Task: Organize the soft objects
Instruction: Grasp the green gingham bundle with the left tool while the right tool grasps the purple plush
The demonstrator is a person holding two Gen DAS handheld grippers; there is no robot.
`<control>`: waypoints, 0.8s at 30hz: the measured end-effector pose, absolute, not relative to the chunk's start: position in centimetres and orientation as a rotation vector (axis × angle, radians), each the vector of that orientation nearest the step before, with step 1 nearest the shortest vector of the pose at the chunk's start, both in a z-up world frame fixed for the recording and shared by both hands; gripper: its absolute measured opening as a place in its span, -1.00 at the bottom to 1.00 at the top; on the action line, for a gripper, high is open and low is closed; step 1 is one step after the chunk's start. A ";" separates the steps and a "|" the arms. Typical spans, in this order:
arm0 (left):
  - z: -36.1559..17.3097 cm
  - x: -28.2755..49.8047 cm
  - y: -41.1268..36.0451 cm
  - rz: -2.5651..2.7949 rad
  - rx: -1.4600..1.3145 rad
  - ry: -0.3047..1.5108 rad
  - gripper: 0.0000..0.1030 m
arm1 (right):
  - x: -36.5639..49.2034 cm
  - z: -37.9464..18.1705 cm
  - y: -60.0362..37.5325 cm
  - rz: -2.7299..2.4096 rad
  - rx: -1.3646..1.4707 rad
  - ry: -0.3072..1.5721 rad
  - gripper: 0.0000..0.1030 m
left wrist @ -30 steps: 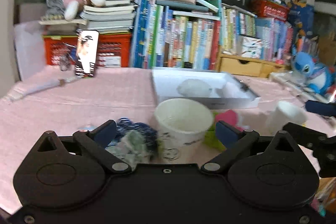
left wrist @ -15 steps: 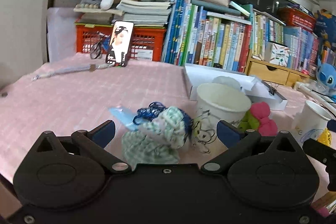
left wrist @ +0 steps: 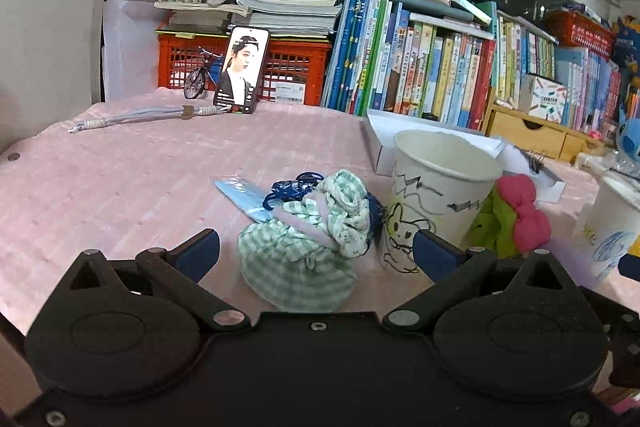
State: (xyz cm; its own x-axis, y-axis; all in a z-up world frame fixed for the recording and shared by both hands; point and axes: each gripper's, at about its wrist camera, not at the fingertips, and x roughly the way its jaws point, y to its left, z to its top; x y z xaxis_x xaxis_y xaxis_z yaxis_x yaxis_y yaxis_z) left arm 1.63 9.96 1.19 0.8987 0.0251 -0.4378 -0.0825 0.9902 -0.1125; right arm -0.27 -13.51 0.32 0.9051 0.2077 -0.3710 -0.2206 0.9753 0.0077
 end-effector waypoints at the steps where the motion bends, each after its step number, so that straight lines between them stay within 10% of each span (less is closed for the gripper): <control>1: 1.1 1.7 9.9 0.062 -0.123 0.449 0.99 | -0.2 0.2 -13.4 0.219 -0.032 0.382 0.98; 24: -0.4 3.1 9.6 0.073 -0.117 0.454 0.39 | 1.7 -0.7 -12.9 0.178 0.005 0.383 0.81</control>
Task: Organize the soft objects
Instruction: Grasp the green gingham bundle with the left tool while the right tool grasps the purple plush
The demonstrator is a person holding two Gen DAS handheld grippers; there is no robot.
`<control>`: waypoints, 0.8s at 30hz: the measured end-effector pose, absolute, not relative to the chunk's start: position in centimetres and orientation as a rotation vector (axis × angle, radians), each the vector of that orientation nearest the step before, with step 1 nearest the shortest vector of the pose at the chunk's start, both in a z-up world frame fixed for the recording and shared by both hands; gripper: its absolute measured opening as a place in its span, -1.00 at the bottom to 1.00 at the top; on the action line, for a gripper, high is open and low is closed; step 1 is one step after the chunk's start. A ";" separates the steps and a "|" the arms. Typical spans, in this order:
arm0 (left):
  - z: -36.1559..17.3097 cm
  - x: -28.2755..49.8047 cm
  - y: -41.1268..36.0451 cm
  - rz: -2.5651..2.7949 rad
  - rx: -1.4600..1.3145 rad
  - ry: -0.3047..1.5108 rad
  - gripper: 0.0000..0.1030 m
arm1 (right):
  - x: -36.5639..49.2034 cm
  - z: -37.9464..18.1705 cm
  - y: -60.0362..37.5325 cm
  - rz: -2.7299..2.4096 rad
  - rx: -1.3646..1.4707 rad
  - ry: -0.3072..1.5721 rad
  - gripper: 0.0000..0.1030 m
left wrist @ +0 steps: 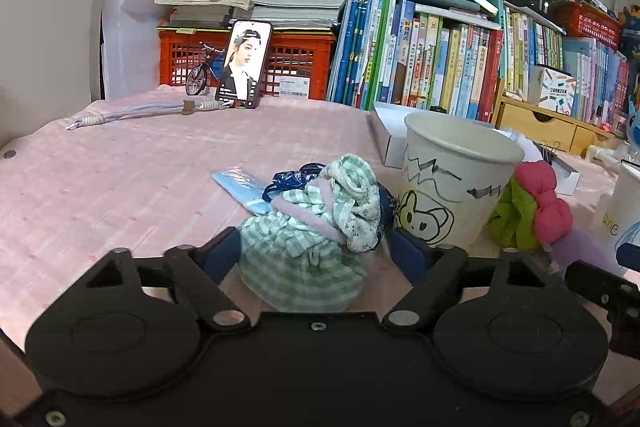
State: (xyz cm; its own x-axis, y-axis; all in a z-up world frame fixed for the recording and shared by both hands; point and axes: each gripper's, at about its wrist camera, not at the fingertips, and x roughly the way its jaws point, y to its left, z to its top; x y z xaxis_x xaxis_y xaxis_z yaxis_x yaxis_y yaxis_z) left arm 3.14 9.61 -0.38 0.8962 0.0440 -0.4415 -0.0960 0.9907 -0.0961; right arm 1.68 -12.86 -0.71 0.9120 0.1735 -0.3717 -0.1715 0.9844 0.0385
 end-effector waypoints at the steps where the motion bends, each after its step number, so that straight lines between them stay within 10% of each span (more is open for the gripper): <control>1: -0.5 3.1 9.6 0.077 -0.115 0.454 0.26 | 1.8 -0.8 -12.9 0.175 0.008 0.384 0.80; 10: -0.8 2.4 9.2 0.096 -0.084 0.463 -0.21 | 2.5 -1.3 -12.9 0.153 0.032 0.398 0.60; 24: 0.6 0.1 7.5 0.099 -0.019 0.434 -0.30 | 1.7 -0.9 -13.2 0.158 0.037 0.392 0.09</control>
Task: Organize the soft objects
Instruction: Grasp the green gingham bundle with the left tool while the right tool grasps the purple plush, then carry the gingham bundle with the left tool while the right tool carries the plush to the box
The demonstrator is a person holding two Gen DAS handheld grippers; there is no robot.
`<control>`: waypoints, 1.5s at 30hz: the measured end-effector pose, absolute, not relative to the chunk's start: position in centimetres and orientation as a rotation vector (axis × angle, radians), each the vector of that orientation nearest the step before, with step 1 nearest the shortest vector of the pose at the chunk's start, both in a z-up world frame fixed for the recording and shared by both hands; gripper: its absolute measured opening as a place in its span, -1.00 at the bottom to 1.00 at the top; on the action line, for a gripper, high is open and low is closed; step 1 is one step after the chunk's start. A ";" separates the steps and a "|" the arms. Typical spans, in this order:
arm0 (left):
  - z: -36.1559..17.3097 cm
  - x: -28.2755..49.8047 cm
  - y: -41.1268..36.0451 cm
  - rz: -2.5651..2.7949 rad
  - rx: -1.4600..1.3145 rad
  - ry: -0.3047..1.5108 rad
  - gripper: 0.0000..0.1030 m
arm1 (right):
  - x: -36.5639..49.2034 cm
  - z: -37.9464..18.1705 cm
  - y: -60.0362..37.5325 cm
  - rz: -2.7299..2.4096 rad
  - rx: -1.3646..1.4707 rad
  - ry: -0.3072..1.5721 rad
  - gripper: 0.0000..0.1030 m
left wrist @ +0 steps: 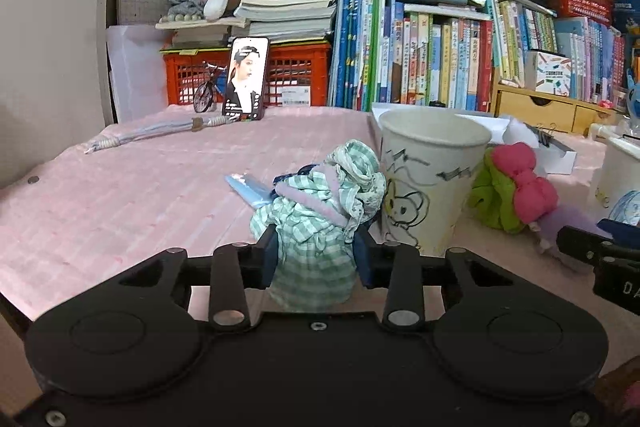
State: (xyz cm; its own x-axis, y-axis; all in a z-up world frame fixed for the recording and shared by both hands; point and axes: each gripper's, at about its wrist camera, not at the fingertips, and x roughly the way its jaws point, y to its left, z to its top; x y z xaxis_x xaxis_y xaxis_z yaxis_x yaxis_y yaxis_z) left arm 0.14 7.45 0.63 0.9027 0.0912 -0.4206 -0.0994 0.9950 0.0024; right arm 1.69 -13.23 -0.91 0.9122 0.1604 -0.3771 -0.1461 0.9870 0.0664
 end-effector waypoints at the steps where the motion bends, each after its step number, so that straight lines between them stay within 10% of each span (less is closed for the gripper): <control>1: 0.8 0.0 7.4 0.096 -0.020 0.432 -0.30 | 1.6 -0.8 -13.2 0.160 0.037 0.389 0.08; 45: 10.9 5.8 9.0 -0.061 -0.084 0.418 -0.33 | 2.2 7.9 -14.8 0.236 0.092 0.172 0.00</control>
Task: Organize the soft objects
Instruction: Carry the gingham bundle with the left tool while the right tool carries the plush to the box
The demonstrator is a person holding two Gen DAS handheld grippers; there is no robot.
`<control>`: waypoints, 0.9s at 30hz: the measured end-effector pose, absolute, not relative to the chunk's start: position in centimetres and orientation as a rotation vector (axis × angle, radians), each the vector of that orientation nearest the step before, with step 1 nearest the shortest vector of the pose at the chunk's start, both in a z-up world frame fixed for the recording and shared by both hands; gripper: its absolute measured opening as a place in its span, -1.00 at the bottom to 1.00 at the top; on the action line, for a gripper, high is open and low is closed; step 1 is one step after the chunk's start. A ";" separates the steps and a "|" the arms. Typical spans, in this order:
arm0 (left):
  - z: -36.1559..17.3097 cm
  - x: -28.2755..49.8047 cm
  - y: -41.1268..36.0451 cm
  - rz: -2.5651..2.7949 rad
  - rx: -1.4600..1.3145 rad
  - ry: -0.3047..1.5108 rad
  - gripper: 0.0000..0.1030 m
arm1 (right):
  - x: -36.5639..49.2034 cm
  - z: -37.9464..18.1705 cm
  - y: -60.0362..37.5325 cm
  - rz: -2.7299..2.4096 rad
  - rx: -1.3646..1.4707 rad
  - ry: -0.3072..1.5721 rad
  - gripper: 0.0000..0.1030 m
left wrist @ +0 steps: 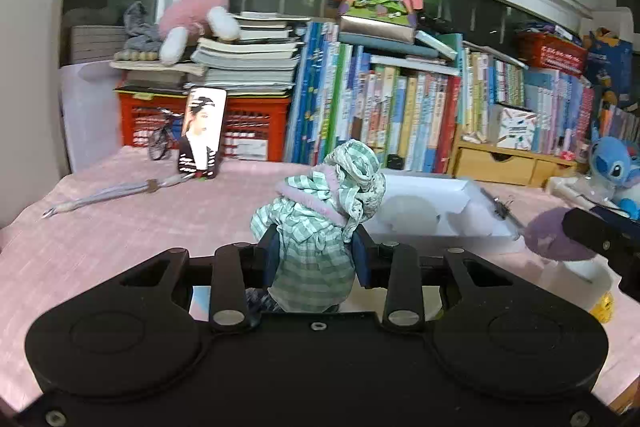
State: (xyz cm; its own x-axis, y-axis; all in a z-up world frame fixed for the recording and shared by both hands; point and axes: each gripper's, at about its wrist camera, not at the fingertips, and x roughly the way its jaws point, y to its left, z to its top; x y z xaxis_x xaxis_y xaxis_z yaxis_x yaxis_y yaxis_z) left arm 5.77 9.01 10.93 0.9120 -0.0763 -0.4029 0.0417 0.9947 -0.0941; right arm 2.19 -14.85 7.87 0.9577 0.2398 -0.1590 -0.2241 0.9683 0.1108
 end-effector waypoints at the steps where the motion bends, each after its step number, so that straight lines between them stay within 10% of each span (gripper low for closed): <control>1: 11.4 6.2 9.0 -0.072 -0.085 0.423 -0.33 | 2.4 8.4 -15.1 0.238 0.099 0.169 0.01; 27: 15.9 23.7 2.3 -0.208 -0.015 0.691 -0.33 | 16.9 14.6 -23.2 0.149 0.208 0.367 0.01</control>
